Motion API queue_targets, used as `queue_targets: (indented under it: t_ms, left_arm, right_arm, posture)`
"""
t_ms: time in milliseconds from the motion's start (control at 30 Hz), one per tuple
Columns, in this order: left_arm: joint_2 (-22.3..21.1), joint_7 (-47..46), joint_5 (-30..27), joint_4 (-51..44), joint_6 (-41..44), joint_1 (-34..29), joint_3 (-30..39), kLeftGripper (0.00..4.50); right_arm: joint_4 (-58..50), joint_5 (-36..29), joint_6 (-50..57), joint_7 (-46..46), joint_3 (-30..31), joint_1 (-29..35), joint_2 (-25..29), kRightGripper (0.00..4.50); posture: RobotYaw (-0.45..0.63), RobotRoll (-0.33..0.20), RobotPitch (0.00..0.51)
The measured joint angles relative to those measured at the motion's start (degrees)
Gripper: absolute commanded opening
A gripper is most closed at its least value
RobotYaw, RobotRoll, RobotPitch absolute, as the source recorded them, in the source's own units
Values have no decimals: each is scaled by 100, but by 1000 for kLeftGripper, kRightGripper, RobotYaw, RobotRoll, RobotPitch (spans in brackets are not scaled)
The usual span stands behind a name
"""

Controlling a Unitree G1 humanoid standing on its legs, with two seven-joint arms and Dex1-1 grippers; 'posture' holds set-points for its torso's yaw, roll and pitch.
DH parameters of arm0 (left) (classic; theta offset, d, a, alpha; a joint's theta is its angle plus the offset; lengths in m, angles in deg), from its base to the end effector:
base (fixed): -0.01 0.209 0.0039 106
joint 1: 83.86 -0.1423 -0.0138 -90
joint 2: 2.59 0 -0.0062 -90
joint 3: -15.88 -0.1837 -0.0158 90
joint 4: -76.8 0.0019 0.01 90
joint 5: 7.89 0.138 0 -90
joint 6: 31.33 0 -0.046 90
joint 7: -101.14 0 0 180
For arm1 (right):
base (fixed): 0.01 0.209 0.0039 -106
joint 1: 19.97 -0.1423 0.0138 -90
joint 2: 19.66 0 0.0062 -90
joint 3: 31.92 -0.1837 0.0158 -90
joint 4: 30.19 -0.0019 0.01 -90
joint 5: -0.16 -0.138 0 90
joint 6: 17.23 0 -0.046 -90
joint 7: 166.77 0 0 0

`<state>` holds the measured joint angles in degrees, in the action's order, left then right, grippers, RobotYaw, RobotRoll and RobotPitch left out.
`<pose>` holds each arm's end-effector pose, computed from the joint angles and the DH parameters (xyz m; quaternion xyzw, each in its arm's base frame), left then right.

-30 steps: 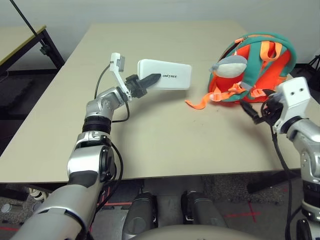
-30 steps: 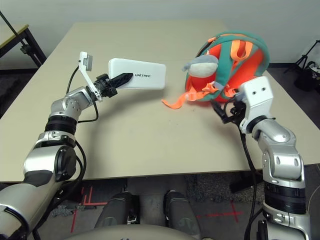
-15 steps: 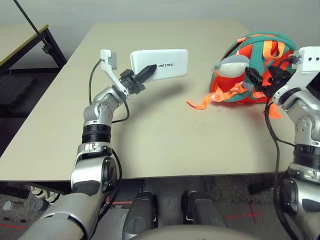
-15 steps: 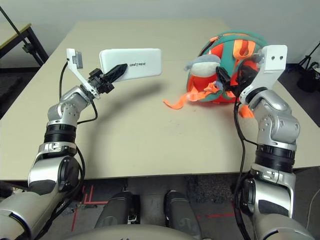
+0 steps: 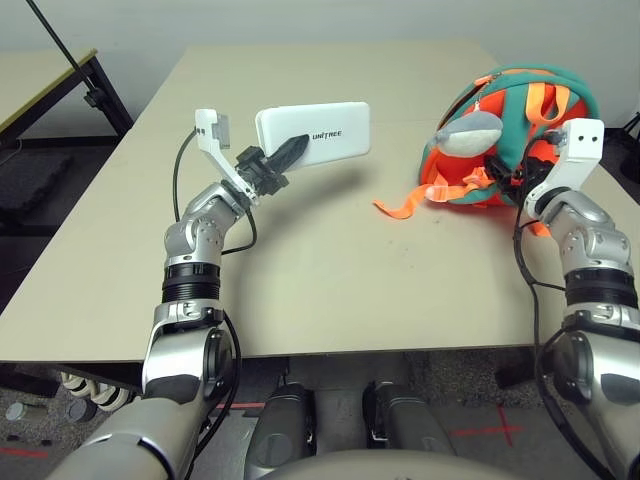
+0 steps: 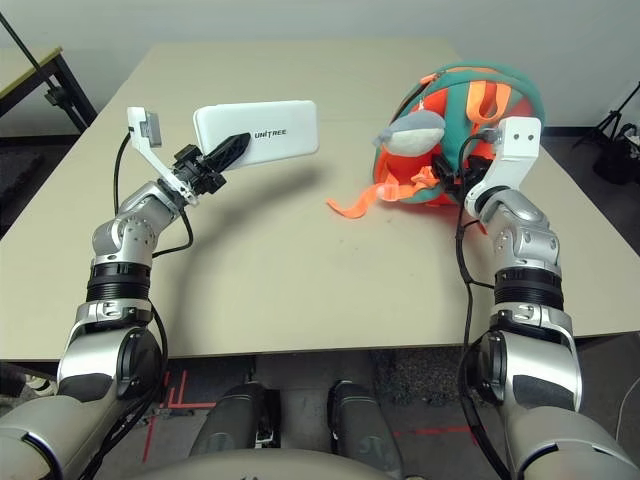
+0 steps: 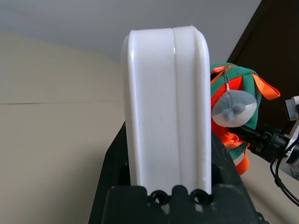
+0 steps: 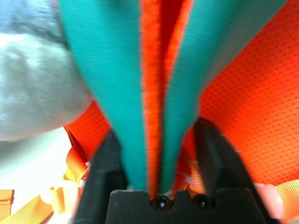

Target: Put the pencil case into the backpack and zip it.

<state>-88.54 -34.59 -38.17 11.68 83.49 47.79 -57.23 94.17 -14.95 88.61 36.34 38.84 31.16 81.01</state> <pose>0.3248 0.1949 0.1442 -0.2322 -0.0499 -0.3752 0.8960 0.3075 -0.2833 0.1399 0.0467 0.0246 0.0380 0.9979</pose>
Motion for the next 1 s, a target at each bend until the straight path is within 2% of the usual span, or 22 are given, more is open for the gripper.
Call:
queue_targets:
  t_ms: [67, 133, 533, 733, 1000]
  left_arm:
    - [0, 0, -1, 0, -5, 0, 0, 1370]
    - [-1, -1, -1, 1, -8, 0, 0, 1370]
    - [-4, -34, -1, 75, -32, 4, -1, 1370]
    - [-45, -32, 4, 290, -183, 57, -3, 1370]
    - [-95, 8, 24, 607, -282, 203, -58, 1370]
  right_arm:
    - [-1, 0, -15, 1, 14, 0, 0, 766]
    - [-30, -4, -23, 2, 18, 1, 0, 189]
    - [-800, -135, 142, 165, 65, 29, -6, 174]
    - [-1797, -403, 449, 465, 108, 50, 35, 174]
    - [-3445, -1018, 1167, 866, 292, 431, 58, 173]
  posture:
    - [106, 0, 48]
    - [102, 0, 52]
    - [82, 0, 56]
    - [57, 0, 63]
    - [25, 0, 73]
